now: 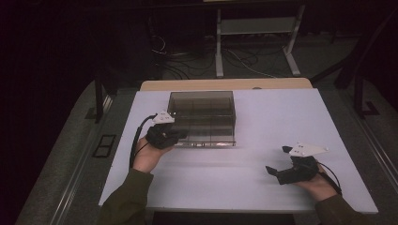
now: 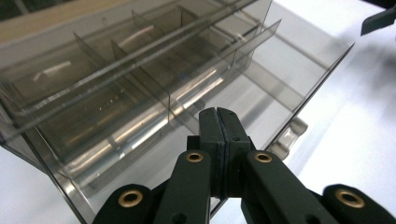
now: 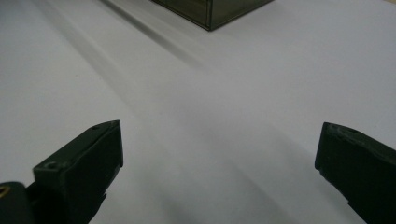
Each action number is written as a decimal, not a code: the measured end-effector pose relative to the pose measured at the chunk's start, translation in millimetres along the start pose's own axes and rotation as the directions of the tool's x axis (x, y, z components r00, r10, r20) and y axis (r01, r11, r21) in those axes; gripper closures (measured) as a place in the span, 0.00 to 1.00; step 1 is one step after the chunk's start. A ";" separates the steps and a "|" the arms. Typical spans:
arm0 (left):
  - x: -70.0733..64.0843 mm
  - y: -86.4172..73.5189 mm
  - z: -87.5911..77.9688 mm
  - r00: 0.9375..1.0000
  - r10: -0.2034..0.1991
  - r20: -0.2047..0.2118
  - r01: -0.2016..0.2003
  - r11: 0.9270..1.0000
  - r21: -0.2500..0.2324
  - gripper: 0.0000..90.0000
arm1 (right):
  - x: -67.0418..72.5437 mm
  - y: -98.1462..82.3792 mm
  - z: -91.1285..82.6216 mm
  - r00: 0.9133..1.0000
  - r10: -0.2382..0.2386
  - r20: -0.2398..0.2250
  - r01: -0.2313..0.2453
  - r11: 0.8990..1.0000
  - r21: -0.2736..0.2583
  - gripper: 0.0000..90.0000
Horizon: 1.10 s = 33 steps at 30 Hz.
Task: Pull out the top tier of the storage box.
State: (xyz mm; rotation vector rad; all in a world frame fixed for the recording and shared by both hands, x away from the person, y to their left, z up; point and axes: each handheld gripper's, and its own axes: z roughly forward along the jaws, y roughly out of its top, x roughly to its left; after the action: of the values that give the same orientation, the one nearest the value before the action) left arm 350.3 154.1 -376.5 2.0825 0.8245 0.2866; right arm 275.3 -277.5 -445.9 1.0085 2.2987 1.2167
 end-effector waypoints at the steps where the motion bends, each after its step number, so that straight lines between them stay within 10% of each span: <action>1: 0.2 -0.7 1.9 1.000 0.005 0.004 -0.005 1.000 0.013 0.99 | 0.0 0.0 0.0 1.000 0.000 0.000 0.000 1.000 0.000 0.01; 33: -4.5 -0.8 -3.5 0.999 -0.001 0.041 0.003 0.999 -0.036 0.92 | -1.5 0.3 1.2 1.000 0.002 0.001 -0.002 1.000 -0.002 0.01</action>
State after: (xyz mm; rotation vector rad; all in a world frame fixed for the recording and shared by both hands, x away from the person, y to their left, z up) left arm 344.9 153.8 -374.6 2.0475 0.7916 0.2552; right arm 277.2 -277.8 -446.3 1.0105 2.2960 1.2184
